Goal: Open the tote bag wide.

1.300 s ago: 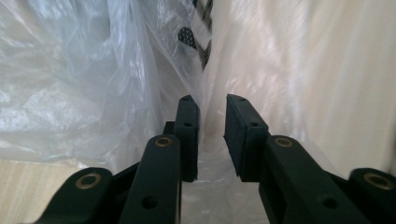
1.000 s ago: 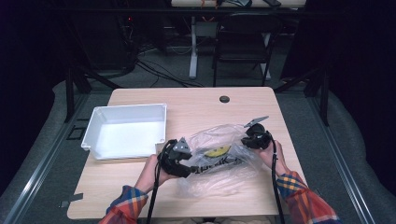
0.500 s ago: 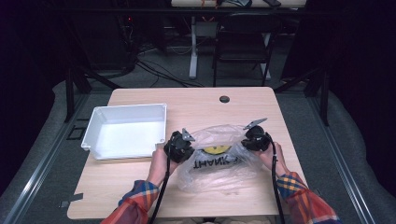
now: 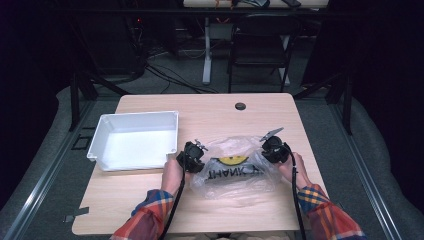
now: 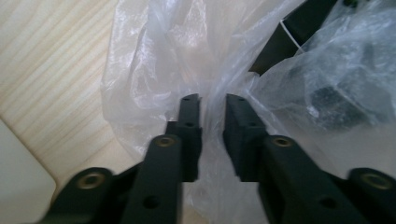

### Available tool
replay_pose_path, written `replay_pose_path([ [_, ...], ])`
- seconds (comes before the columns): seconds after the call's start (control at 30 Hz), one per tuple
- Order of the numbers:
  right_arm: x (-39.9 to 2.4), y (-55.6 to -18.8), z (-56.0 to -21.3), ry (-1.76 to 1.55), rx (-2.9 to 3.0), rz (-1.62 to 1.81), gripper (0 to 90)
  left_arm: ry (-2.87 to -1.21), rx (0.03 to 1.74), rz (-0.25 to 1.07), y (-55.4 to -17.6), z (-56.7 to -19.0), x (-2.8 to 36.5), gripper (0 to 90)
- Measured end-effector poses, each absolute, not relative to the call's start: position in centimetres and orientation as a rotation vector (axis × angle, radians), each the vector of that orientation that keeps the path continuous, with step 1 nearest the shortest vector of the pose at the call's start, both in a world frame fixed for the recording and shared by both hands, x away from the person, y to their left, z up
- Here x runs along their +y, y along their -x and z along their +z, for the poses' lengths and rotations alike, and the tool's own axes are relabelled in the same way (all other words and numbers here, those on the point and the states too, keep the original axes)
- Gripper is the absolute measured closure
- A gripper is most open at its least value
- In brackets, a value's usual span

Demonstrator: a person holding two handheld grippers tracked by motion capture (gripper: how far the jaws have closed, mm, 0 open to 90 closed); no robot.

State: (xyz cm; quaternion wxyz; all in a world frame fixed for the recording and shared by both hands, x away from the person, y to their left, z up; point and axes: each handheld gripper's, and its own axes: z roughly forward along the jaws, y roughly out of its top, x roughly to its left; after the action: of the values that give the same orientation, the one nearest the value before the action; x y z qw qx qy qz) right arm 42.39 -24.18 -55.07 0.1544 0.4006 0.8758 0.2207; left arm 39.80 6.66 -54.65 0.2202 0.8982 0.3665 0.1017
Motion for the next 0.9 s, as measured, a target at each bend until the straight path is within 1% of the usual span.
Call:
replay_pose_path([
  [0.03,-24.4,-42.3,-55.1,-1.158,2.513,0.667,78.5,-2.482,1.014,0.276,-39.7,-54.4,6.9,69.6],
  [0.13,-24.9,-42.1,-54.5,-1.155,2.529,0.691,76.8,-2.456,1.021,0.274,-39.2,-53.1,7.8,54.5],
  [0.23,-25.1,-41.9,-54.2,-1.154,2.539,0.705,75.8,-2.442,1.012,0.309,-38.5,-51.5,8.3,43.0],
  [0.27,-25.1,-41.9,-54.2,-1.157,2.536,0.711,75.5,-2.436,1.0,0.33,-38.2,-50.9,8.4,40.2],
  [0.37,-25.1,-41.8,-54.1,-1.161,2.541,0.702,74.9,-2.413,0.963,0.362,-37.3,-49.1,8.4,36.1],
  [0.43,-25.1,-41.7,-54.0,-1.161,2.55,0.706,74.5,-2.389,0.932,0.379,-36.7,-48.1,8.2,35.2],
  [0.5,-25.0,-41.7,-54.0,-1.163,2.549,0.719,74.4,-2.372,0.884,0.368,-36.1,-47.6,7.7,34.6],
  [0.6,-25.1,-41.7,-54.1,-1.17,2.555,0.725,74.6,-2.379,0.795,0.313,-35.5,-47.8,6.6,34.8],
  [0.63,-25.0,-41.7,-54.1,-1.173,2.552,0.728,75.1,-2.384,0.759,0.319,-35.3,-48.2,6.1,34.8],
  [0.7,-25.1,-41.7,-54.1,-1.176,2.553,0.735,76.4,-2.425,0.715,0.325,-35.1,-49.1,5.2,38.6],
  [0.77,-25.1,-41.7,-54.2,-1.175,2.559,0.735,78.5,-2.436,0.685,0.38,-34.7,-50.1,4.7,39.6],
  [0.8,-25.1,-41.7,-54.2,-1.179,2.572,0.727,79.9,-2.457,0.678,0.427,-34.5,-50.6,4.4,42.7],
  [0.87,-25.1,-41.8,-54.4,-1.184,2.561,0.729,82.5,-2.46,0.644,0.447,-34.3,-51.5,4.2,47.0],
  [0.9,-25.1,-41.8,-54.5,-1.187,2.57,0.731,83.0,-2.467,0.645,0.446,-34.2,-51.8,4.2,51.9],
])
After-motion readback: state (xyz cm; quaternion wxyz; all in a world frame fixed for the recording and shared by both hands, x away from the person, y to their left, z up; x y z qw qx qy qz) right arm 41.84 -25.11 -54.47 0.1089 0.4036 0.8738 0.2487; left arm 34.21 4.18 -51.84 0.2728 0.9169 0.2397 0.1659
